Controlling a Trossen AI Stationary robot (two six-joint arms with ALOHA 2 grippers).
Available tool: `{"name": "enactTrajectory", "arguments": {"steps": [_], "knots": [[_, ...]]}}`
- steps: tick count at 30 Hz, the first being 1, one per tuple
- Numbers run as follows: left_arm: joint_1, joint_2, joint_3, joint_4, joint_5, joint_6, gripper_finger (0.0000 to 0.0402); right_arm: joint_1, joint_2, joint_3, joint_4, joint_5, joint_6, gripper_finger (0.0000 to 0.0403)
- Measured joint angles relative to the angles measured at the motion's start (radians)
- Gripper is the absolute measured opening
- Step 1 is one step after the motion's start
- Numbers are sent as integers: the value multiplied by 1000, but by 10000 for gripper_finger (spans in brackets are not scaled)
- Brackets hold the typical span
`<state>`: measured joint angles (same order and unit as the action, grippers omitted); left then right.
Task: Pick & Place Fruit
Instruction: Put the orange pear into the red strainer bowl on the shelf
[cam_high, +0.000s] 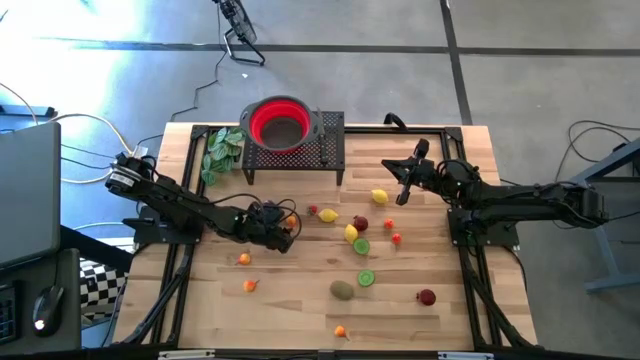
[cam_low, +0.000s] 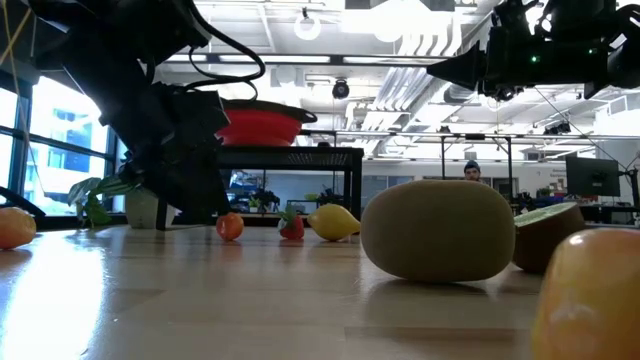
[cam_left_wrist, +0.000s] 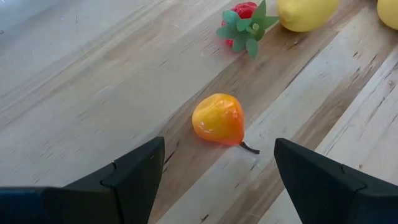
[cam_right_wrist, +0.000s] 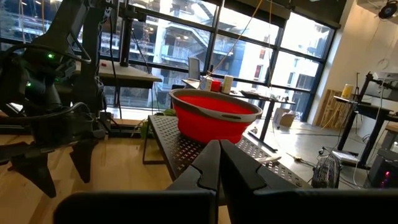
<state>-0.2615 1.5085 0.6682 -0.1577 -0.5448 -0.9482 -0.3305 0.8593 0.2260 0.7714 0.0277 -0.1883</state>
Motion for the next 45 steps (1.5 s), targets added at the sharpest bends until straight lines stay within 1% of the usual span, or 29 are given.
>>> {"name": "enactTrajectory", "arguments": {"steps": [4,8,9,12,17,20,32,38,45], "knots": [[0,0,0,0,0,0,298,0,-16,0,-66,5,0,3],[0,0,0,0,1,0,298,-22,-94,0,-178,57,1,3],[0,0,0,0,1,0,298,-31,-115,0,-204,56,5,3],[0,0,0,0,3,0,298,-58,-185,0,-287,28,35,3],[0,0,0,-2,3,5,298,-91,-262,0,-355,-41,61,3],[0,0,0,-2,3,8,298,-97,-270,0,-356,-63,62,3],[0,0,0,-2,2,11,298,-97,-265,0,-357,-53,61,3],[0,0,0,-2,-47,12,298,-97,-265,0,-353,-53,61,3],[0,0,0,-2,-50,12,298,-97,-265,0,-350,-53,60,3]]}}
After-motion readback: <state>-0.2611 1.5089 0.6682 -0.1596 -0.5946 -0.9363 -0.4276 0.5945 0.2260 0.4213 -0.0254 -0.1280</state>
